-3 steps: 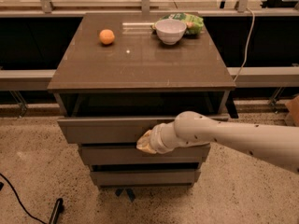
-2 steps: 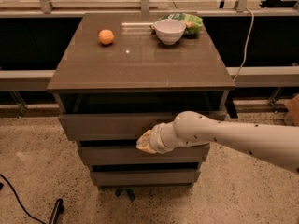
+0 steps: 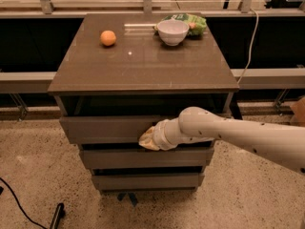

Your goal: Close top drawer

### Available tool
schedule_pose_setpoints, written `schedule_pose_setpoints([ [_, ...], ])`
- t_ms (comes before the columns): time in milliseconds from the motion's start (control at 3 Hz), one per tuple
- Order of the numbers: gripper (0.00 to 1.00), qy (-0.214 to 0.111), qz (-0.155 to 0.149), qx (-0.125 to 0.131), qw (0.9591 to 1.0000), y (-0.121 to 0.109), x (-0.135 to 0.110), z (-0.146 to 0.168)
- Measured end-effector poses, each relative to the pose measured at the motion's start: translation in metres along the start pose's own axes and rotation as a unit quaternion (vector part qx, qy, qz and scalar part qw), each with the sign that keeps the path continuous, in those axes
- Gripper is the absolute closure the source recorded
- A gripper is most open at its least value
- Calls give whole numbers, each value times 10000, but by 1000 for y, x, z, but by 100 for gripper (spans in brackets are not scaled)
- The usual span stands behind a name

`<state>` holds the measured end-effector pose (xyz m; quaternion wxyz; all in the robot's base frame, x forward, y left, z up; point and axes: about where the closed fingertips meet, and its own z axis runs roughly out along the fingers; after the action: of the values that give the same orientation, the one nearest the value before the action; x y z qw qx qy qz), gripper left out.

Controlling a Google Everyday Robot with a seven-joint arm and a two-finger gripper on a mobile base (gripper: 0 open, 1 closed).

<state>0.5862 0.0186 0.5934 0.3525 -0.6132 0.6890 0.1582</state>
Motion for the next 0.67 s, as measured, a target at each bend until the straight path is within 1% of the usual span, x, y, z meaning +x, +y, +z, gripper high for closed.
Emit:
schedule_pose_setpoints([
  [333, 100, 89, -55, 21, 9999, 2, -1, 1],
  [667, 100, 195, -40, 67, 9998, -9, 0, 9],
])
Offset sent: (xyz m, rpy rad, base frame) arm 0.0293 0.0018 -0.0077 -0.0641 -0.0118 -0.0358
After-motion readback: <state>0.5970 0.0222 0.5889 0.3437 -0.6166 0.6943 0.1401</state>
